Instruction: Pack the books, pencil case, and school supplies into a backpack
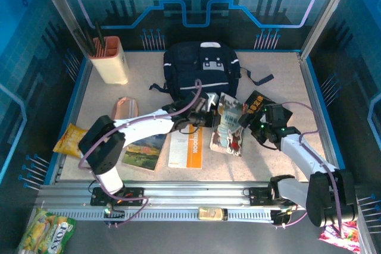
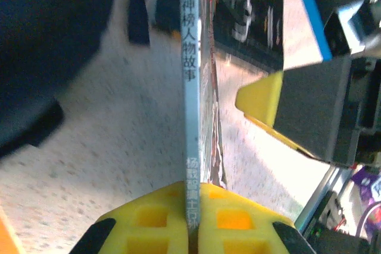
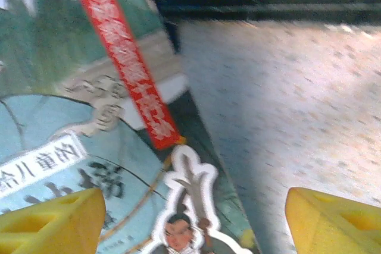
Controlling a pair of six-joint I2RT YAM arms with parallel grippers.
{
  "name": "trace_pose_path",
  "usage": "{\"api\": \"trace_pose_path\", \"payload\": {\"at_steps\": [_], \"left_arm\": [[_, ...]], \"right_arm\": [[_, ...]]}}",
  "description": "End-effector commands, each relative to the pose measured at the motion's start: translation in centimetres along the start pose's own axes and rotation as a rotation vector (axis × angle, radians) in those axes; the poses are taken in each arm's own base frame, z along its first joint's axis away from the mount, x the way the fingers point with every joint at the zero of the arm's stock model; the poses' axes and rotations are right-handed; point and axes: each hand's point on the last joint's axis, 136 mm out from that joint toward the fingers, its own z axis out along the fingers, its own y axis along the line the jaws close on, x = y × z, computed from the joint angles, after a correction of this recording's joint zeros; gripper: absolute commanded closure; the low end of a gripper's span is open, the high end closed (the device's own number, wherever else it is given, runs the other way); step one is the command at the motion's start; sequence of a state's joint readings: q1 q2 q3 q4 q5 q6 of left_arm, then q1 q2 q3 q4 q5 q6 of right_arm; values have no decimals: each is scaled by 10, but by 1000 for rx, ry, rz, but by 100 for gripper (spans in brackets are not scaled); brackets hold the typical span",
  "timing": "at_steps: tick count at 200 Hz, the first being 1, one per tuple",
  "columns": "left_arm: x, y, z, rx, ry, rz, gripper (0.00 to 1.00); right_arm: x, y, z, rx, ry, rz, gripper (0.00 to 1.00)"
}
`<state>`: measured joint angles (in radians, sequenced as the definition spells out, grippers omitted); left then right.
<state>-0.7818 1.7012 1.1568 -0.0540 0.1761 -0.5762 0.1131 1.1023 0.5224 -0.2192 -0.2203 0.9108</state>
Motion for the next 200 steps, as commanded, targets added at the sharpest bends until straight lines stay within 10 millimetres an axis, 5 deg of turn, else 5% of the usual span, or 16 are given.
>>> {"api": "trace_pose_path", "payload": {"at_steps": [1, 63, 96, 165, 200], "left_arm": [[-42, 5, -35, -40, -133, 8, 100], [-124, 36, -126, -39, -474, -190, 100], [-145, 51, -160, 76, -641, -415, 100], [-149, 62, -159, 221, -714, -649, 100], [-151, 63, -155, 241, -711, -677, 100]], "right_arm": [[-14, 39, -8, -191, -38, -36, 18], [-22, 108, -17, -504, -19, 13, 6], [-16, 139, -16, -608, -15, 75, 1], [3, 211, -13, -859, 67, 199, 0], [9, 227, 2, -893, 85, 269, 3]]}}
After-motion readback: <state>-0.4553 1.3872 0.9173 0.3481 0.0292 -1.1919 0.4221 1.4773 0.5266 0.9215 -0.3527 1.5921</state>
